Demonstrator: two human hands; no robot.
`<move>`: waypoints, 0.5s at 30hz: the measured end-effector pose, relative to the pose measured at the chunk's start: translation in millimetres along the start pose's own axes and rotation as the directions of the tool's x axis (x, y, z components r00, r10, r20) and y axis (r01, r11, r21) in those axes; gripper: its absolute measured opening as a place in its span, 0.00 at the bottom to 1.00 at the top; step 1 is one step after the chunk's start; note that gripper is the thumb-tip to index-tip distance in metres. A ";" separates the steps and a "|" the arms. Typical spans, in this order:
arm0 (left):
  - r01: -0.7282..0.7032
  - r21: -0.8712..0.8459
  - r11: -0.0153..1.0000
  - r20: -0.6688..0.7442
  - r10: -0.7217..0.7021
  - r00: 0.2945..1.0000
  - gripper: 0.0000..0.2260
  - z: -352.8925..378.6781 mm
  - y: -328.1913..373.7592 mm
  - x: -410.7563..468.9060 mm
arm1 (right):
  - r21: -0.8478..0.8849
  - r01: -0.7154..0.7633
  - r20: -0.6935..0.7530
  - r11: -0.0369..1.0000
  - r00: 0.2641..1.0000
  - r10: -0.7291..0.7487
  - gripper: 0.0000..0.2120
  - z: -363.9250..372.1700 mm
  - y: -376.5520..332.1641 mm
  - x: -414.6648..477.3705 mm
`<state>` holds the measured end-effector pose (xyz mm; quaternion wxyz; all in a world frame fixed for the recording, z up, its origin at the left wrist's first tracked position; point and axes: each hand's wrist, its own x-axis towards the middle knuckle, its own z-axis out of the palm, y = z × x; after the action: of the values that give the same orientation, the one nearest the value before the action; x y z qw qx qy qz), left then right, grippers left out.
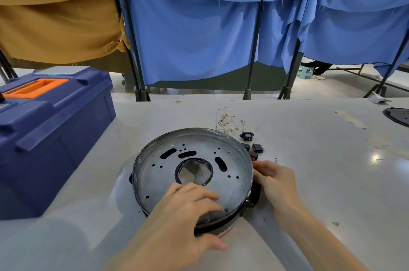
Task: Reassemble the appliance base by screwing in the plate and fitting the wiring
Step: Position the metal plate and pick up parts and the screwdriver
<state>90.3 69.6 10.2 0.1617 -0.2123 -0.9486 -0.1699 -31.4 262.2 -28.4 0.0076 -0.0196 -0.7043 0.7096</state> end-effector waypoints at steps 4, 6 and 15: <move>-0.040 0.150 0.988 0.084 0.028 0.996 0.20 8.3 11.5 3.1 | 0.010 -0.006 -0.007 1.000 1.000 0.006 0.09 0.3 -0.5 -1.7; -0.068 0.168 0.983 0.080 0.055 0.995 0.14 11.3 13.2 4.9 | 0.013 -0.009 -0.011 1.000 1.000 0.009 0.08 0.9 -1.3 -2.3; -0.049 0.149 0.988 0.039 0.044 0.998 0.15 12.7 11.3 6.4 | 0.014 -0.025 -0.020 1.000 0.999 0.026 0.05 2.8 -0.8 -2.7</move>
<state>87.0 86.4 4.2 0.1643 -0.2245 -0.9563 -0.0904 -28.8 259.3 -27.6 0.0058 -0.0357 -0.6990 0.7142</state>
